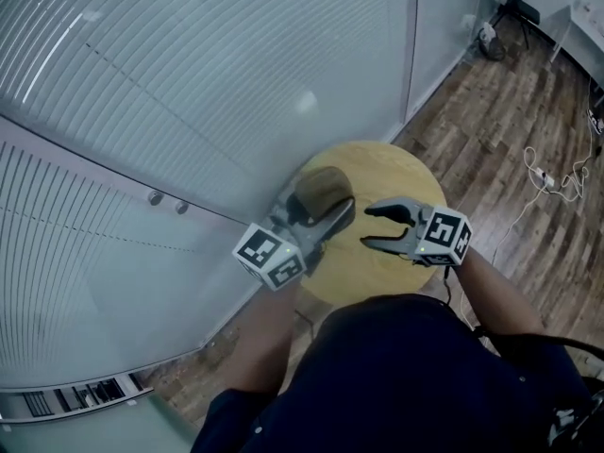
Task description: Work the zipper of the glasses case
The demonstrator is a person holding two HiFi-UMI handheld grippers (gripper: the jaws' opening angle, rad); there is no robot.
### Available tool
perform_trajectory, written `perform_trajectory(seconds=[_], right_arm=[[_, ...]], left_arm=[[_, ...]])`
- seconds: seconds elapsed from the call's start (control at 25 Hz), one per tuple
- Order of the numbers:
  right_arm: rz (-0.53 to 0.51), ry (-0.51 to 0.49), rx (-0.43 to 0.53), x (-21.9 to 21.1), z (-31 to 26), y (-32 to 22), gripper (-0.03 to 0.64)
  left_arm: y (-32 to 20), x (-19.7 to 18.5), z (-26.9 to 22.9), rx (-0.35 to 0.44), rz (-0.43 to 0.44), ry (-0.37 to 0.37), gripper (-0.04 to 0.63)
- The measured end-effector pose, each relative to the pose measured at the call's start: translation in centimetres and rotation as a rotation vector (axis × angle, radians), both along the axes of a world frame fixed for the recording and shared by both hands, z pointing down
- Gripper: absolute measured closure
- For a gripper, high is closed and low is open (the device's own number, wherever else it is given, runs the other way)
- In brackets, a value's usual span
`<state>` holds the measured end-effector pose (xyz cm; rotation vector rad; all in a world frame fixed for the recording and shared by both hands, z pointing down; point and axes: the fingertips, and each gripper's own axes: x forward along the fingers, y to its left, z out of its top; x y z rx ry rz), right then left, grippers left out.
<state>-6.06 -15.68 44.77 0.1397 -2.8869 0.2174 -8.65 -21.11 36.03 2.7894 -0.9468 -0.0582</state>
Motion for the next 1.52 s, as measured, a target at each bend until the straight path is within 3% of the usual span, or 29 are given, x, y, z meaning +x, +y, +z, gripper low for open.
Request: perform_trajectory(seconds=[0.2,0.48,0.72,0.8,0.88,1.08,1.52], right_arm=[[0.233,-0.014,-0.026,3.4,0.9,-3.2,0.378],[0.437,-0.069,-0.032,7.1,1.9,-5.1,0.435],[0.556,0.019,-0.077,9.0,6.7,-5.1,0.510],[0.608,0.010,-0.074,10.0,6.7,-5.1,0.586],[0.664,-0.015,-0.050,11.2,6.5,-5.2,0.607],[0.694,-0.012,0.036,11.9,5.7,-4.9,0.609],[0.695,-0.027,-0.034,12.4,5.4,-4.4,0.609]], left_arm=[[0.0,-2.3,4.4,0.004,-0.155,-0.137,0.290],[0.7,-3.9,7.9,-0.043,-0.220,-0.207,0.290],[1.1,-4.8,11.2,-0.067,-0.242,-0.211,0.290],[1.3,-4.8,11.1,-0.068,-0.236,-0.205,0.290],[1.5,-4.8,11.5,-0.079,-0.237,-0.197,0.290],[1.9,-4.9,11.9,-0.087,-0.227,-0.189,0.290],[2.6,-3.6,11.0,-0.054,-0.143,-0.225,0.290]])
